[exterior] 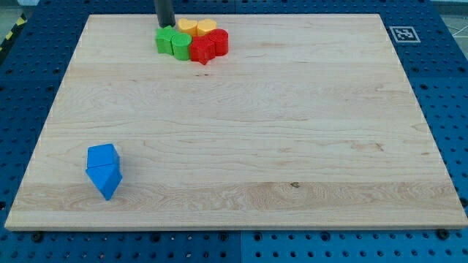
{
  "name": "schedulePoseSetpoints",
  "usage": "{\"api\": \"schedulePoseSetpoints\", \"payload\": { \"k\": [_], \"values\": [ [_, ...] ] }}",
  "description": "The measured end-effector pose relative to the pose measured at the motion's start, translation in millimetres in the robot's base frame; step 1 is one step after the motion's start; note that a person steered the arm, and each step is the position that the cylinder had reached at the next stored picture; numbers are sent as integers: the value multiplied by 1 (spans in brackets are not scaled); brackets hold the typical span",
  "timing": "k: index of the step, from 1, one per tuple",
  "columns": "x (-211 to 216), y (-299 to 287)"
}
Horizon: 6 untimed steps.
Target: Move your arm to the green star
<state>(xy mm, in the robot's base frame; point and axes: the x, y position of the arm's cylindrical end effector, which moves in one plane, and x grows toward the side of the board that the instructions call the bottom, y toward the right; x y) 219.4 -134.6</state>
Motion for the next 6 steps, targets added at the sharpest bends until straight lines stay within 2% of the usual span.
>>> {"api": "schedulePoseSetpoints", "payload": {
  "k": [1, 2, 3, 4, 6],
  "values": [
    [0, -13],
    [10, -60],
    [34, -84],
    [50, -72],
    [52, -32]
  ]
}}
